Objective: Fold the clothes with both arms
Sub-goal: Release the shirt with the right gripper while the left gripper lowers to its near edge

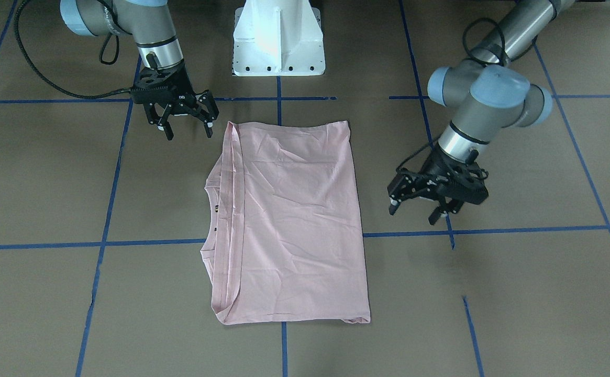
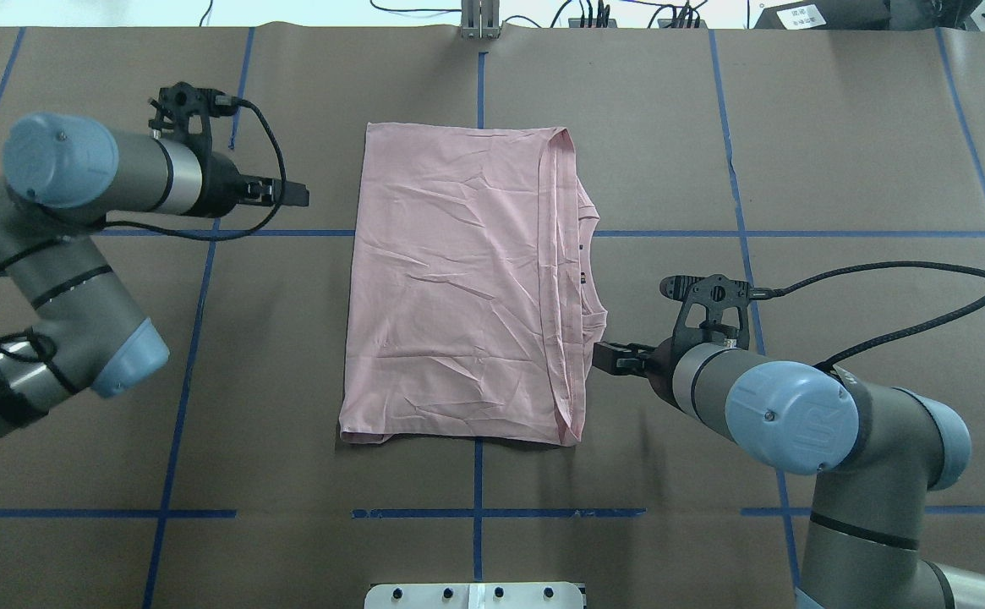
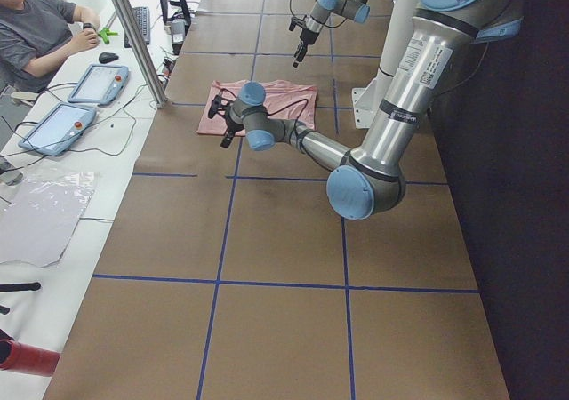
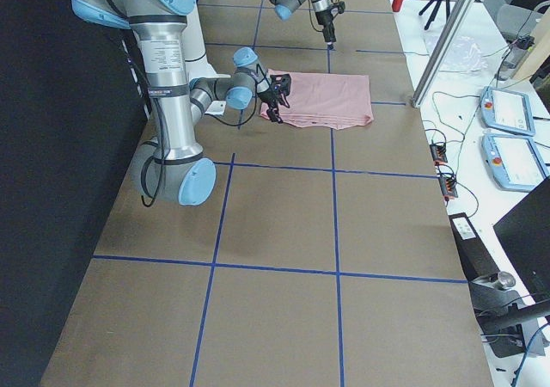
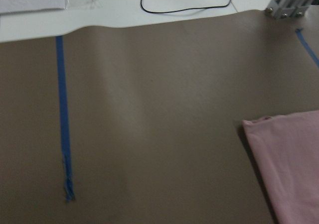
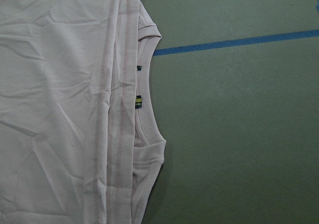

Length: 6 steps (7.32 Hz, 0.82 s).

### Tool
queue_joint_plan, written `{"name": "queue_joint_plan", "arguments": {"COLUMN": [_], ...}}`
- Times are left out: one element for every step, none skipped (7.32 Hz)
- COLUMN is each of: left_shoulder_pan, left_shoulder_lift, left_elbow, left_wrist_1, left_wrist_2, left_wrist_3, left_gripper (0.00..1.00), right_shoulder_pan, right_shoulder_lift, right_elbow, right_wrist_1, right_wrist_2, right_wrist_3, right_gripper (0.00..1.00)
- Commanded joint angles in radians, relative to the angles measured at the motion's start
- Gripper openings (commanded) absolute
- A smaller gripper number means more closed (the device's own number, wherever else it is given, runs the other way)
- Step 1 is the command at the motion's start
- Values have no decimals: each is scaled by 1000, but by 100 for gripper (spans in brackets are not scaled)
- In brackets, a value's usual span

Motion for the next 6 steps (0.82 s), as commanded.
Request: {"name": "queue_joint_plan", "arguments": {"left_shoulder_pan": [243,339,400,425,447,452], "left_shoulder_lift": [82,81,82,85,82,75], "left_elbow": [-279,-301,-289,-281,-255,-231], "left_wrist_1": [214,250,250,250,250,250], "left_wrist_2": [134,186,238,249,274,276], "left_wrist_3": [-232,-309,-375,-414,-455,-457], "left_gripper": [100,100,100,95,77,68], "right_shoulder_pan": [-5,-5,-7,-7,-10,-10], "right_shoulder_lift": [-7,-7,-6,-6,-4,-1], "right_elbow": [9,7,7,6,6,4], "right_wrist_1": [1,1,1,1,1,1], "right_wrist_2": [-3,-3,-3,-4,-4,-4], "right_wrist_3": [2,2,2,3,3,3], "right_gripper": [100,100,100,100,100,100]}}
